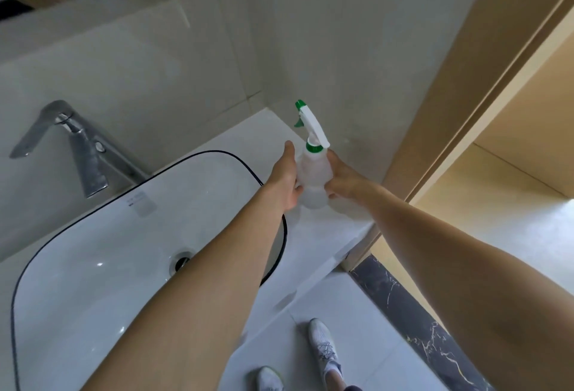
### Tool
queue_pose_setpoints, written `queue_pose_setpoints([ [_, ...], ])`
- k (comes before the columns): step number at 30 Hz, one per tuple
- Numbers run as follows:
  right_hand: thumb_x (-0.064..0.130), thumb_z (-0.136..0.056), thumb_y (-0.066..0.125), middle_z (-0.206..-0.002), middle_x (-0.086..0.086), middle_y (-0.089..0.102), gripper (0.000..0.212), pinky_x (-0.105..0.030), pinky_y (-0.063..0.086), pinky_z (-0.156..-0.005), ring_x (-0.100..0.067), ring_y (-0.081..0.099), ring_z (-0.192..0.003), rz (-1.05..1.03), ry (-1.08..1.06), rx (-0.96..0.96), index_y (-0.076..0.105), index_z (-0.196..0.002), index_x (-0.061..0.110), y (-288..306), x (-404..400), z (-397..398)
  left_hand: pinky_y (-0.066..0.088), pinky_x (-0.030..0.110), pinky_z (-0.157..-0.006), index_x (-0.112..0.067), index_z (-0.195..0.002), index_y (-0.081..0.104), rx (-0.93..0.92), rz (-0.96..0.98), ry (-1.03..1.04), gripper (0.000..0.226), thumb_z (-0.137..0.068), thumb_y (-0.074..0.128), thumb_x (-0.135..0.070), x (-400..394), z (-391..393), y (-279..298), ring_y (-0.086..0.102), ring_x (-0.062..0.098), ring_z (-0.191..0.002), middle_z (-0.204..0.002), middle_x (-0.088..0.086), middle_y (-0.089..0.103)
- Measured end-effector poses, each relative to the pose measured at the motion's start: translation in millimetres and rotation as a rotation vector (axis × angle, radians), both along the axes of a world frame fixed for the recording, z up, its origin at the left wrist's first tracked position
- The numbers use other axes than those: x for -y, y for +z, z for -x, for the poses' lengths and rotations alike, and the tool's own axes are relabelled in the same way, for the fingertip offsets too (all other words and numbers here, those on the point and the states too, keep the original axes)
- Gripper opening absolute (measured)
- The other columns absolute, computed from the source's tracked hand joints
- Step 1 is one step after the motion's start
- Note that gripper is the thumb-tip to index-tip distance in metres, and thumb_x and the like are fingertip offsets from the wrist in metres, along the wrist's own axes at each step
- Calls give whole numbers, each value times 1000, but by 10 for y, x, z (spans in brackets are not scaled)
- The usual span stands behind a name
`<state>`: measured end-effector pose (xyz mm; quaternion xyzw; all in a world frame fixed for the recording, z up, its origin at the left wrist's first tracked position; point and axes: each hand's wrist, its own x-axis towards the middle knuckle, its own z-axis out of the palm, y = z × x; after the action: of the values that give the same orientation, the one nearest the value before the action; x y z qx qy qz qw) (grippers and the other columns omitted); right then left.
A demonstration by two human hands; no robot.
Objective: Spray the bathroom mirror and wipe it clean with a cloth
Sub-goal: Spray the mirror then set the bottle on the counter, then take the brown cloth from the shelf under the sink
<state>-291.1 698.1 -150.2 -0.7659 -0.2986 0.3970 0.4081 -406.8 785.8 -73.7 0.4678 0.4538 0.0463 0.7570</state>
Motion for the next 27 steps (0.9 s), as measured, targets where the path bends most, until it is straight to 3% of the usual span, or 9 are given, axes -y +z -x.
queue_pose_setpoints([
  [3,-18,-78,44,-126,-2,48,87,-29,47,-75,-23,49,-117,-14,-23,8,27,-153,25,64,13,30,41,31,-109,-6,-150,38,-21,-48,-6,69,-104,26,-58,32,14,27,51,25,-133,-149,12,50],
  [6,-21,-78,40,-138,-6,46,87,-20,39,-67,-26,47,-126,-39,-77,17,32,-151,27,126,26,21,36,28,-99,-6,-155,29,-17,-53,-14,68,-106,22,-54,53,17,74,42,24,-141,-157,11,40],
  [8,-21,-80,36,-150,-7,39,86,-20,38,-66,-27,40,-138,-67,-133,17,35,-149,31,190,41,2,32,30,-109,-9,-157,24,-6,-61,11,69,-106,21,-55,43,54,140,34,22,-147,-161,8,33],
  [10,-20,-83,32,-155,-8,36,84,-24,40,-74,-26,35,-143,-99,-199,12,36,-150,30,313,62,-17,22,35,-119,-13,-159,20,10,-70,64,73,-104,22,-61,-16,90,185,25,21,-151,-165,4,25],
  [15,-10,-94,25,-155,-9,39,71,-30,36,-95,-24,37,-144,-147,-300,24,36,-152,29,769,99,-55,19,36,-120,-14,-158,25,109,-124,198,69,-105,21,-58,-230,235,469,25,19,-151,-165,1,25],
  [21,-6,-100,26,-156,-14,38,59,-24,27,-102,-23,33,-146,-318,-284,69,33,-153,18,1710,-64,53,25,17,-95,-13,-153,38,287,-311,289,59,-108,20,-47,-597,367,1171,33,13,-146,-159,-1,37],
  [27,12,-108,31,-155,-9,40,46,-27,29,-106,-19,38,-143,-520,-154,180,36,-152,21,2680,-579,432,17,32,-122,-13,-153,38,508,-513,370,63,-106,22,-53,-982,696,2009,30,12,-148,-160,-2,36],
])
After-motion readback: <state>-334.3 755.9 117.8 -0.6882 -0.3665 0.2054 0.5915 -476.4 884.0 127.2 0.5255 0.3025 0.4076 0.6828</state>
